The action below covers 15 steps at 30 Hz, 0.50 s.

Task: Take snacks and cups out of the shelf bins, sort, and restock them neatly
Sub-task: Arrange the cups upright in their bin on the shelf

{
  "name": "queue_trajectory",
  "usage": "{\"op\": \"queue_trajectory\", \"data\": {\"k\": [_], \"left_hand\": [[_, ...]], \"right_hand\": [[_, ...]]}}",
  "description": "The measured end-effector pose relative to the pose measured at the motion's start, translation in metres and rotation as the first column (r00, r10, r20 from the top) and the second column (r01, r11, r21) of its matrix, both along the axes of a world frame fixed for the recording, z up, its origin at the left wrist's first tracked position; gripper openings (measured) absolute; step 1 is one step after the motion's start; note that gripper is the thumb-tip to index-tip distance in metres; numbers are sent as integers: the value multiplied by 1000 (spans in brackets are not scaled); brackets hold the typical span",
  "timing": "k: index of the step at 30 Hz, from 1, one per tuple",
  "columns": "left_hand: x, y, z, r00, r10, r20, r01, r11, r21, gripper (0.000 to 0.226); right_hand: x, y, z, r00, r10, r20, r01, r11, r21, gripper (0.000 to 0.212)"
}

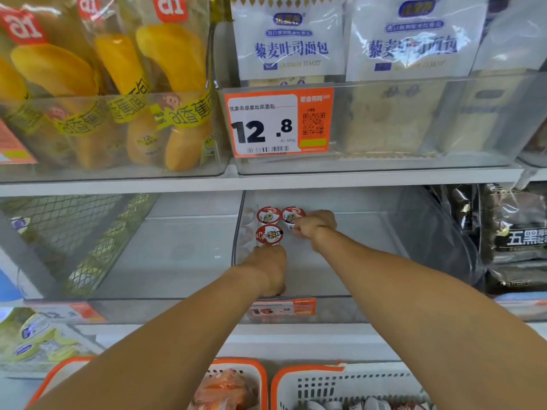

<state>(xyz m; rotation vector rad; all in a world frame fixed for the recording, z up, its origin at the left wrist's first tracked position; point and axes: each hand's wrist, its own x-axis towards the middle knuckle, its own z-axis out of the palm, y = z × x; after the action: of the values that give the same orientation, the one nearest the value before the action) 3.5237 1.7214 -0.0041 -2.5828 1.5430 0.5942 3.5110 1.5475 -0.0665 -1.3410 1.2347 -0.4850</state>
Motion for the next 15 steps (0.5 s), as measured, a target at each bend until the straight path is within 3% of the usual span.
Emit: {"op": "queue_trajectory", "data": {"k": [5,8,9,11,13,15], "left_hand": [[0,-2,6,1000,17,-25,-17,1000,-13,21],[-6,0,20,998,68,5,-64,961,-268,32],[-12,3,24,995,104,3,-94,908,-409,32],[-35,20,32,993,101,-59,-113,695,-710,16],[-68,45,31,990,-59,-132,-83,517,-852,5],[-102,70,14,949,-226,-221,-74,521,-850,9]], "right_hand": [[-24,3,18,998,38,47,-39,999,11,17],[-68,24,57,980,125,156,-114,991,-76,20],[-90,38,74,964,186,188,-164,978,-127,17],[-141,64,98,924,311,223,-263,940,-218,11],[-196,89,111,883,413,225,-352,897,-268,7],[-248,108,104,865,457,206,-406,880,-247,5]]}}
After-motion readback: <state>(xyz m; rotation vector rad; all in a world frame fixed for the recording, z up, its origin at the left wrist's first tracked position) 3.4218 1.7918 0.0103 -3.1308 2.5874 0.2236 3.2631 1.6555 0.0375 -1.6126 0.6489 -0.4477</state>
